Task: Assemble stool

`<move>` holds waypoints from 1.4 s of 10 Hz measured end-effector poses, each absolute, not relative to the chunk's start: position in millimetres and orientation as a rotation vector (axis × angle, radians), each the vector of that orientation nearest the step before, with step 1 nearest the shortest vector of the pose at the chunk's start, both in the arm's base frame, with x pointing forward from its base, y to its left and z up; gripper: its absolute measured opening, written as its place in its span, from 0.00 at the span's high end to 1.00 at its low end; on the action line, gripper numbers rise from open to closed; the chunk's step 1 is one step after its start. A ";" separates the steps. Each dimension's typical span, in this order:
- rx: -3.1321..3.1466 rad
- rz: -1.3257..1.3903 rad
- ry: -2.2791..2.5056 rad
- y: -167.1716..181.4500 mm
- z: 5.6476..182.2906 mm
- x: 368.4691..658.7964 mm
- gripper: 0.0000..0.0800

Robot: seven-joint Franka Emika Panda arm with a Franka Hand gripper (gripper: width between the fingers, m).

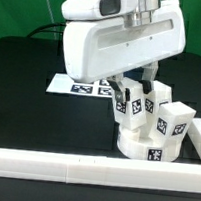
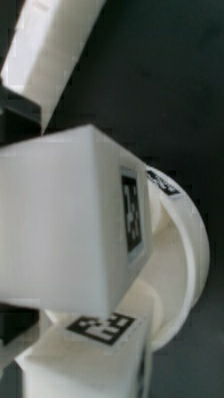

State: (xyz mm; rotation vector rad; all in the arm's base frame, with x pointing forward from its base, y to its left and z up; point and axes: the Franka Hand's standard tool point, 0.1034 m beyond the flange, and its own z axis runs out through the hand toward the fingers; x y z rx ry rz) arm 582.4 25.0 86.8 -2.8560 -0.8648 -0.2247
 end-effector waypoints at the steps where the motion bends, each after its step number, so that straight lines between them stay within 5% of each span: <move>1: -2.898 -0.231 -0.714 27.7 86.4 581.8 0.58; 14: -2.671 -0.105 1.066 56.4 83.5 577.7 0.58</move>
Offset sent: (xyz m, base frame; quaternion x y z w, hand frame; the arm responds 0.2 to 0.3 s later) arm -0.0119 0.0078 -0.0068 0.0032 0.0030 0.2944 0.9557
